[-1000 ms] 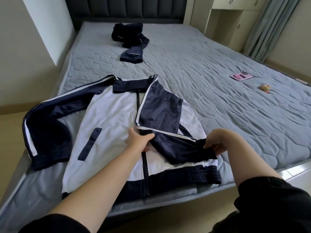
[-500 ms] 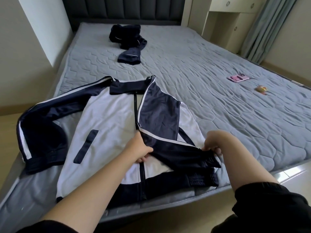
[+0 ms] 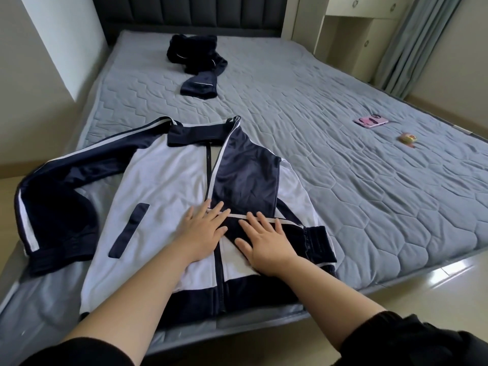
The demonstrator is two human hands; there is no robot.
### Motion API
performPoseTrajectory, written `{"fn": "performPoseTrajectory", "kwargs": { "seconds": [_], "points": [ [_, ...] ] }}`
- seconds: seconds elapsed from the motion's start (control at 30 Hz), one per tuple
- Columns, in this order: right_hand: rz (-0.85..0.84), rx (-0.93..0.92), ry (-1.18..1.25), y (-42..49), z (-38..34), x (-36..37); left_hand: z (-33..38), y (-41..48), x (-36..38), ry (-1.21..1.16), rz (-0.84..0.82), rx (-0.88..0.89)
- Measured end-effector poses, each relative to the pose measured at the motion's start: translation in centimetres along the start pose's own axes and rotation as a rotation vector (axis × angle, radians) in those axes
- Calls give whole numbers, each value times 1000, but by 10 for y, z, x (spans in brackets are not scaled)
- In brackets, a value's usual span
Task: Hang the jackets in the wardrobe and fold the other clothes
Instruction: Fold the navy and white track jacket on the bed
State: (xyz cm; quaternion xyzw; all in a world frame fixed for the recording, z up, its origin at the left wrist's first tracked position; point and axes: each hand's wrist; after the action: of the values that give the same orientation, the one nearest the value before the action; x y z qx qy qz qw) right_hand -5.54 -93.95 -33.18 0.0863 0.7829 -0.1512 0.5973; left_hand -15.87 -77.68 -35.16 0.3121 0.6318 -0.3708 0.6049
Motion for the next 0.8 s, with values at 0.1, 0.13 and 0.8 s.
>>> {"fn": "performPoseTrajectory", "kwargs": {
  "seconds": [0.1,0.13,0.8],
  "points": [
    [45,176,-17,-1,13,2,-2,1,1,-6,-38,-46],
    [64,229,-29,-3,15,4,-2,0,1,-3,-48,-56],
    [45,69,31,63,-78,-23,-93,-31,-67,-1062,225,-742]
  ]
}}
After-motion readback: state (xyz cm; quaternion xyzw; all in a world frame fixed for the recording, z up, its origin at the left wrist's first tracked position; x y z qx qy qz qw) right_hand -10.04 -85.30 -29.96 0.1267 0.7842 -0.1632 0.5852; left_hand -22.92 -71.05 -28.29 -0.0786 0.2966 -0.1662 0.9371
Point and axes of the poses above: each hand's wrist, its own y-axis towards the middle knuckle, its own x-axis out of the palm, z = x × y, and after that the axes turned 8 degrees about -x, right-handed
